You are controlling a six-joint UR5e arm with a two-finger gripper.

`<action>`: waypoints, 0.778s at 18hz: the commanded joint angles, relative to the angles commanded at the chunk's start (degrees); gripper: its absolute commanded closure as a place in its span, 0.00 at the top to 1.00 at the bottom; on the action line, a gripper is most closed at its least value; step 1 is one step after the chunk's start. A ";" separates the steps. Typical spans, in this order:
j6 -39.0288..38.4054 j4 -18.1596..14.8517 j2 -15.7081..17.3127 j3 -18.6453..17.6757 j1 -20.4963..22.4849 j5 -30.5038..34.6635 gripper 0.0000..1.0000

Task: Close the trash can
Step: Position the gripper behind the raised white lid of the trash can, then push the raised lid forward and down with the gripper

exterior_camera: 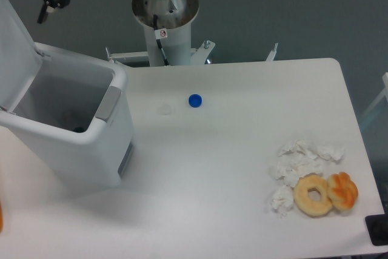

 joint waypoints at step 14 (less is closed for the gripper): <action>-0.18 0.35 -0.96 -0.26 7.20 1.85 1.00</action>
